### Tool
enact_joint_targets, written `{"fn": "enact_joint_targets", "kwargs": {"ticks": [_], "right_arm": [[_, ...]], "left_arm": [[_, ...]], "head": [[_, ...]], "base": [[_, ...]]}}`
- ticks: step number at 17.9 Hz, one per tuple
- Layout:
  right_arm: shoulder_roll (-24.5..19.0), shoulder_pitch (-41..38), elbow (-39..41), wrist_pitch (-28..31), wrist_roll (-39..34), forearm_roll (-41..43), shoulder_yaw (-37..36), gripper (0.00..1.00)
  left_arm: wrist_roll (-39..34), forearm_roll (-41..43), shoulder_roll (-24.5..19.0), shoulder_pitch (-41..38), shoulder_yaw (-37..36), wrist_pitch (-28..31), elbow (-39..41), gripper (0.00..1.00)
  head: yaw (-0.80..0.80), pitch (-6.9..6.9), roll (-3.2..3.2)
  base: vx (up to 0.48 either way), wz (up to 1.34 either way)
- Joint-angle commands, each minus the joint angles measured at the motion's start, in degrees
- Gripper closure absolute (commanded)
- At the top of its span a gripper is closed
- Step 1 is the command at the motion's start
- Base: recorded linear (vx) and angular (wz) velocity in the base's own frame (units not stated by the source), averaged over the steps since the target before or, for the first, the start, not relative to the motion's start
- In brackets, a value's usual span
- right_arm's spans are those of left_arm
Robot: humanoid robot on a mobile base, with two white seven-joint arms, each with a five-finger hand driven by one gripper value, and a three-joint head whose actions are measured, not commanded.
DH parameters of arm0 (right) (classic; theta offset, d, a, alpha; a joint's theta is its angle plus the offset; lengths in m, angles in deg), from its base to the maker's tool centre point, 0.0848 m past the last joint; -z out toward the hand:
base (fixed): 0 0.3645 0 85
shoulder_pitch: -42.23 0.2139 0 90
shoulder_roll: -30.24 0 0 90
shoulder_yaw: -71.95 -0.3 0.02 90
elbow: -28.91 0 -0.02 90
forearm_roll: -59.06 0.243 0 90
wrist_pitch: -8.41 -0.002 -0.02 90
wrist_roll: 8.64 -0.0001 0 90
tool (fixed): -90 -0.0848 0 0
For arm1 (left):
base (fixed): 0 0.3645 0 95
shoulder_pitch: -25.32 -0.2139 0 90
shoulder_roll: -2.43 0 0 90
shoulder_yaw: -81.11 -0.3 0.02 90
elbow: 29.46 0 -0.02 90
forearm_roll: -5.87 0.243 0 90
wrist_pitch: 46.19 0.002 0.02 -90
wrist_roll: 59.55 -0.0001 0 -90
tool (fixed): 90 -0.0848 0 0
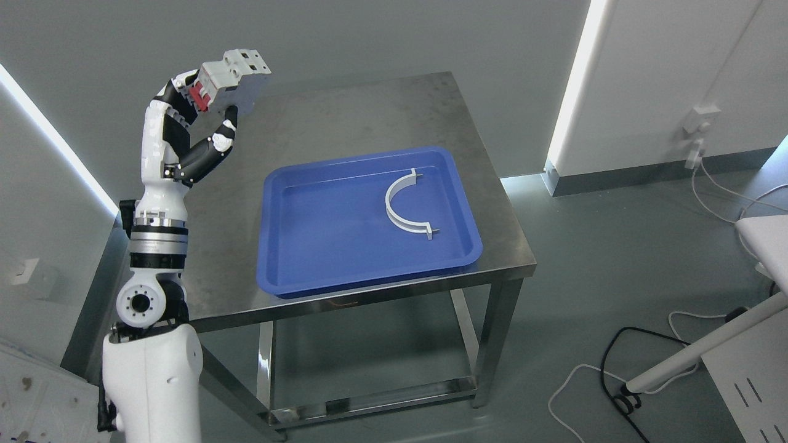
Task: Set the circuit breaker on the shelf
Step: 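Lift the circuit breaker up out of the tray with the left hand, then hold the breaker raised in the left hand while turning toward the bin shelf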
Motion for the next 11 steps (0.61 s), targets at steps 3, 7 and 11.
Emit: {"fn": "enact_joint_targets", "kwargs": {"ticks": [3,7,11], "right_arm": [[1.00,-0.98,-0.02,-2.31,0.04,0.07,0.00,0.00],[1.00,-0.98,-0.02,-2.31,0.04,-0.02,0.00,0.00],[1.00,-0.98,-0.02,-2.31,0.04,-0.02,0.00,0.00]], "left_arm": [[-0.03,-2.13,0.90,-14.37,0.50,-0.29,16.15,0.88],[0.23,-2.92,0.90,-16.40,0.24,-3.19,17.12,0.87],[0.41,-2.92,0.90,-19.47,-1.34,-8.02,17.30,0.86]], "head": [[0.00,0.00,0.00],[0.00,0.00,0.00],[0.00,0.00,0.00]], "base": [[-0.019,-0.06],[-0.071,-0.06],[-0.166,0.00]]}}
